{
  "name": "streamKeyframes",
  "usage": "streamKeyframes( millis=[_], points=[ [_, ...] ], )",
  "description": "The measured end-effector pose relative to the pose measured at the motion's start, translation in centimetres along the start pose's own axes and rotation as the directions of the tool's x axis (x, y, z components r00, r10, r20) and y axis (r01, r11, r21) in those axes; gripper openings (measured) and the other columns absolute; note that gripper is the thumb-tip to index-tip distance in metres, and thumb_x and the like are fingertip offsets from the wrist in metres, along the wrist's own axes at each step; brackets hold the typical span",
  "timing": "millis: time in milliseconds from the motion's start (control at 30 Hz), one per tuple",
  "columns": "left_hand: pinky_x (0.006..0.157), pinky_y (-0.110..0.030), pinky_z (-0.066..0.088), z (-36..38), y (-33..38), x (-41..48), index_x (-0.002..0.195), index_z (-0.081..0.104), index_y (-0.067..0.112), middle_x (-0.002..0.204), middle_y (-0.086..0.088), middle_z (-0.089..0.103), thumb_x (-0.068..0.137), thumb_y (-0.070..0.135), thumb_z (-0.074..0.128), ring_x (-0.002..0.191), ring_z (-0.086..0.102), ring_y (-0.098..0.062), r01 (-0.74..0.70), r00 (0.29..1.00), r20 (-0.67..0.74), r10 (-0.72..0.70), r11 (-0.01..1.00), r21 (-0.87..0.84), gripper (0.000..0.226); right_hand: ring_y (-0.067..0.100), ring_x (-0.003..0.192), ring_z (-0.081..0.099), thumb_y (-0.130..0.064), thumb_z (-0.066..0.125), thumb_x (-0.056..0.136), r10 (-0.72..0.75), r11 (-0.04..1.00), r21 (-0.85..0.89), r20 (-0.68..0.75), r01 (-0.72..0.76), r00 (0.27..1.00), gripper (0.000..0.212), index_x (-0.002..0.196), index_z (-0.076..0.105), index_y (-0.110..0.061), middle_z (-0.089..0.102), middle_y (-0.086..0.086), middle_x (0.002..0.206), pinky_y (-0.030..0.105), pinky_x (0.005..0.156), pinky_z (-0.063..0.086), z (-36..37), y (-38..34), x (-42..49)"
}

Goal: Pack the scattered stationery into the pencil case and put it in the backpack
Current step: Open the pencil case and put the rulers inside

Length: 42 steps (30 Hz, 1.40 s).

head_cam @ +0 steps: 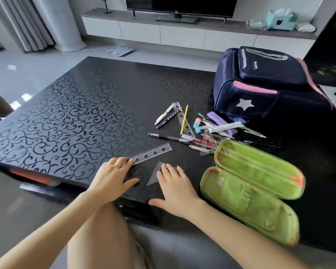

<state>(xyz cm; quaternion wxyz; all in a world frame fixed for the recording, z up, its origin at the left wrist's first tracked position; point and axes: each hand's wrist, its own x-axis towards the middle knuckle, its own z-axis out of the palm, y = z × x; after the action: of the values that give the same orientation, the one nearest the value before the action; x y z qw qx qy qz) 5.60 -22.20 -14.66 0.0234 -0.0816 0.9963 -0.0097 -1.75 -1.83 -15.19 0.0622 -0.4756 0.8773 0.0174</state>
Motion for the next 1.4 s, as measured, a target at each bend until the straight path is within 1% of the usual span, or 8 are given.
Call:
streamKeyframes(
  millis=[100, 200, 333, 600, 733, 900, 1167, 1400],
  points=[
    [0.076, -0.038, 0.054, 0.1, -0.3, -2.6, 0.124, 0.057, 0.014, 0.113, -0.006, 0.064, 0.074, 0.074, 0.028, 0.099, 0.061, -0.028, -0.043, 0.999, -0.002, 0.043, 0.996, 0.073, 0.084, 0.033, 0.126, 0.048, -0.067, 0.068, 0.061, -0.076, 0.996, -0.060, -0.052, 0.073, 0.996, 0.093, 0.126, 0.053, -0.002, 0.052, 0.020, 0.134, 0.049, 0.101, 0.043, 0.9, -0.7, -2.1],
    [0.069, -0.035, 0.055, 0.2, -0.3, -5.2, 0.121, 0.059, 0.015, 0.106, -0.005, 0.065, 0.067, 0.074, 0.049, 0.089, 0.062, -0.025, -0.133, 0.991, 0.017, 0.132, 0.979, 0.153, 0.080, 0.026, 0.092, 0.067, -0.022, 0.081, 0.060, -0.163, 0.985, -0.104, -0.329, 0.135, 0.930, 0.038, 0.093, 0.068, -0.009, 0.070, 0.010, 0.097, 0.035, 0.071, 0.057, 2.7, -0.9, -3.8],
    [0.059, -0.027, 0.054, 0.5, -0.3, -7.9, 0.115, 0.063, 0.015, 0.095, 0.000, 0.065, 0.037, 0.011, 0.086, 0.075, 0.062, -0.021, -0.219, 0.972, -0.058, 0.227, 0.969, 0.117, 0.081, 0.020, 0.065, 0.063, 0.001, 0.070, 0.067, -0.154, 0.984, -0.006, -0.532, 0.178, 0.833, 0.016, 0.068, 0.063, -0.014, 0.064, 0.002, 0.067, 0.029, 0.047, 0.048, 3.5, -1.4, -5.7],
    [0.066, -0.025, 0.052, -4.5, 1.8, -9.0, 0.097, 0.071, 0.007, 0.085, -0.002, 0.074, 0.059, -0.012, 0.070, 0.074, 0.063, -0.017, -0.299, 0.873, -0.434, 0.224, 0.947, -0.113, 0.042, 0.022, 0.083, 0.070, -0.011, 0.060, 0.087, 0.066, 0.978, 0.164, -0.833, 0.132, 0.549, 0.014, 0.086, 0.073, -0.005, 0.074, 0.006, 0.088, 0.034, 0.074, 0.056, -3.6, -1.9, -8.9],
    [0.072, -0.021, 0.043, -7.6, 5.4, -7.8, 0.094, 0.072, 0.008, 0.084, 0.000, 0.074, 0.084, 0.016, 0.043, 0.078, 0.051, -0.009, -0.405, 0.834, -0.499, 0.234, 0.874, -0.267, 0.031, 0.017, 0.080, 0.071, -0.016, 0.058, 0.088, 0.114, 0.972, 0.214, -0.796, 0.100, 0.595, 0.019, 0.089, 0.074, -0.007, 0.075, 0.002, 0.085, 0.024, 0.081, 0.049, -5.5, -0.2, -10.8],
    [0.071, -0.013, 0.042, -8.5, 10.4, -5.1, 0.086, 0.074, 0.011, 0.079, 0.000, 0.073, 0.078, 0.010, 0.063, 0.079, 0.055, -0.007, -0.456, 0.840, -0.498, 0.213, 0.775, -0.437, 0.014, 0.017, 0.068, 0.067, -0.019, 0.058, 0.085, 0.200, 0.953, 0.303, -0.687, 0.026, 0.699, 0.016, 0.088, 0.070, -0.009, 0.072, -0.001, 0.076, 0.030, 0.062, 0.053, -4.8, 2.0, -14.3],
    [0.089, -0.023, 0.043, -8.3, 17.2, 0.5, 0.104, 0.067, 0.011, 0.103, 0.002, 0.066, 0.078, 0.020, 0.073, 0.097, 0.056, -0.010, -0.456, 0.845, -0.507, 0.170, 0.724, -0.518, 0.028, 0.008, 0.052, 0.061, -0.009, 0.074, 0.077, 0.555, 0.811, 0.528, -0.564, -0.249, 0.611, 0.011, 0.087, 0.075, -0.004, 0.074, 0.003, 0.068, 0.017, 0.055, 0.045, -4.8, 9.3, -20.5],
    [0.083, -0.040, 0.055, -4.0, 20.4, 4.7, 0.092, 0.072, 0.020, 0.104, -0.006, 0.071, 0.063, 0.033, 0.081, 0.098, 0.066, -0.025, -0.741, 0.669, -0.139, 0.730, 0.671, -0.038, 0.032, 0.010, 0.073, 0.067, -0.009, 0.072, 0.079, 0.745, 0.648, 0.679, -0.468, -0.347, 0.476, 0.014, 0.092, 0.075, -0.005, 0.074, 0.000, 0.082, 0.024, 0.071, 0.053, -5.0, 12.7, -23.4]
  ],
)
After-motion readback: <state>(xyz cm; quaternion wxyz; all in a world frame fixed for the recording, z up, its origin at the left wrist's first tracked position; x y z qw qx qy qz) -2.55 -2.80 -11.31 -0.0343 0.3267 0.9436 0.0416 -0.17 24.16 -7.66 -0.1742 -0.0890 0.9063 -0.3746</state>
